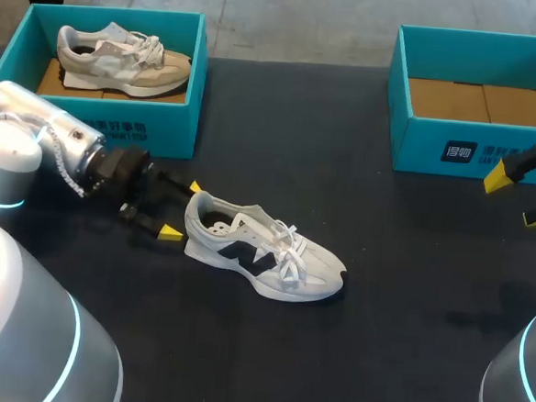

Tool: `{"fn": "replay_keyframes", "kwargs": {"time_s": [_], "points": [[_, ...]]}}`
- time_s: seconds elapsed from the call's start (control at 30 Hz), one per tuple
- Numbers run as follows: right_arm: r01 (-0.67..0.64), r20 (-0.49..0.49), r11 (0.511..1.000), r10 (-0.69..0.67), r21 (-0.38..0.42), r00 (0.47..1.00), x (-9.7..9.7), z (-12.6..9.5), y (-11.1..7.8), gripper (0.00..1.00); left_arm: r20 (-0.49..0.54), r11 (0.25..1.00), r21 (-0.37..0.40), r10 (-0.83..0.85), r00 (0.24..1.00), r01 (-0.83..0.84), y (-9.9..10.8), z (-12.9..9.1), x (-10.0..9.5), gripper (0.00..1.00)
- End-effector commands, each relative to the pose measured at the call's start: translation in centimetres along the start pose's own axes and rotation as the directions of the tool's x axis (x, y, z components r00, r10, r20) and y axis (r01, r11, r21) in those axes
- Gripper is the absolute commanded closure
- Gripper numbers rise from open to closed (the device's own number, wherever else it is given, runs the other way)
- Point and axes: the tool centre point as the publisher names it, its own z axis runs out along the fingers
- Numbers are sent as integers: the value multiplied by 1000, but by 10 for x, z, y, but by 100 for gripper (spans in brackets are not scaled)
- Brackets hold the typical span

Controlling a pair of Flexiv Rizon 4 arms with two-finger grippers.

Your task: Take the shoe out of the shoebox, open the shoe tongue, remove and reinsert the insole, then place the shoe into the shoebox

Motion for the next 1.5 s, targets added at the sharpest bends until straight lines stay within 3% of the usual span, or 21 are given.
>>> {"fn": "replay_keyframes", "kwargs": {"time_s": [0.03, 0.57, 1.5], "points": [[-2, 3, 1000, 2, 0, 1000, 0, 1, 0, 0, -11, 1000, -2, 1, 1000, -1, 1, 5, -4, 0], [-2, 3, 1000, 2, 0, 1000, 0, 1, 0, 0, -42, 1000, 13, -7, 999, 8, -1, 25, -1, 0], [-2, 3, 1000, 2, 0, 1000, 0, 1, 0, 0, -31, 999, 47, -19, 999, 20, -5, 37, -4, 0]]}}
